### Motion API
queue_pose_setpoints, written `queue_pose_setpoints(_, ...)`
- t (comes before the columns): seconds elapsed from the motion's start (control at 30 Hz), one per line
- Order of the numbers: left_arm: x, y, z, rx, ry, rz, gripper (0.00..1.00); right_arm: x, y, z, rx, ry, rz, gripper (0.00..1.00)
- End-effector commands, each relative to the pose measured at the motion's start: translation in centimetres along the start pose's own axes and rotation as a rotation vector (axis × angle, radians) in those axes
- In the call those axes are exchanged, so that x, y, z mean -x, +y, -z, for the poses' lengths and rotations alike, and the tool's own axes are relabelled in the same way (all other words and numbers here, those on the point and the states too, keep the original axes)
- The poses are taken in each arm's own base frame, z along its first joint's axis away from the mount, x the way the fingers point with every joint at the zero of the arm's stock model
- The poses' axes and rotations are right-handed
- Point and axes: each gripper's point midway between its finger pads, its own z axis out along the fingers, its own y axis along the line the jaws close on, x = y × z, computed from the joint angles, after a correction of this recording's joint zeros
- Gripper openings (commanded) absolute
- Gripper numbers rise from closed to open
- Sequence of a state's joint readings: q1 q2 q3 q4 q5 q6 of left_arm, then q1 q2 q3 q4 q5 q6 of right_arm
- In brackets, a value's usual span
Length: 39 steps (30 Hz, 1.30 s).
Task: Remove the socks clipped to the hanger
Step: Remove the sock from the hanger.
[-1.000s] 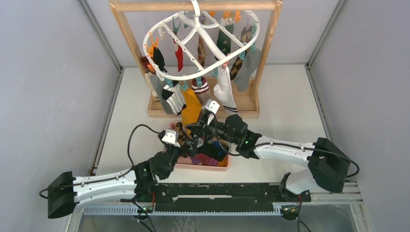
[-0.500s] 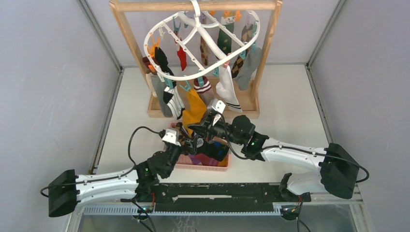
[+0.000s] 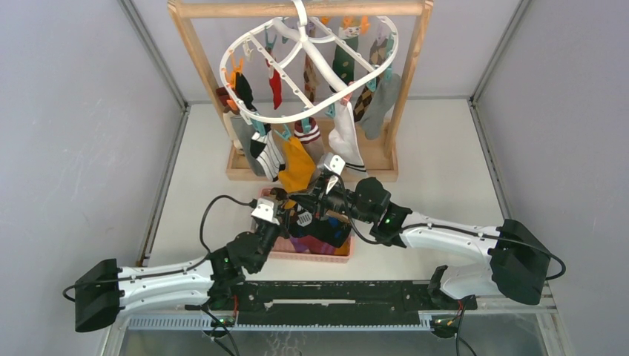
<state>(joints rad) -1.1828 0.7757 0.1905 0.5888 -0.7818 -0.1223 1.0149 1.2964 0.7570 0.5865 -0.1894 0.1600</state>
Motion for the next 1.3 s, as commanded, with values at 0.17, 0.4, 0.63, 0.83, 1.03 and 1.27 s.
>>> queue_pose_setpoints(0.17, 1.3, 0.3, 0.3, 0.005, -0.037, 0.028, 0.01, 0.7, -0.5, 0.4, -0.011, -0.034, -0.006, 0.14)
queue_pose_setpoints(0.4, 1.6, 0.4, 0.5, 0.009, -0.028, 0.032, 0.01, -0.1, -1.1, 0.9, -0.028, -0.017, -0.016, 0.43)
queue_pose_setpoints(0.63, 1.7, 0.7, 0.2, 0.043, -0.006, 0.000, 0.01, -0.8, -1.8, 3.4, -0.092, -0.027, -0.026, 0.67)
queue_pose_setpoints(0.83, 2.1, 1.0, 0.0, 0.077, 0.004, -0.017, 0.01, -3.1, -3.0, 6.3, -0.215, -0.009, -0.039, 0.69)
queue_pose_setpoints(1.03, 3.2, 1.0, -0.2, 0.098, 0.007, -0.012, 0.01, -5.3, -1.8, 8.6, -0.216, -0.008, -0.054, 0.90)
queue_pose_setpoints(1.27, 4.9, 0.5, -0.4, 0.099, 0.005, 0.004, 0.00, -8.4, -2.1, 10.8, -0.241, 0.032, -0.095, 1.00)
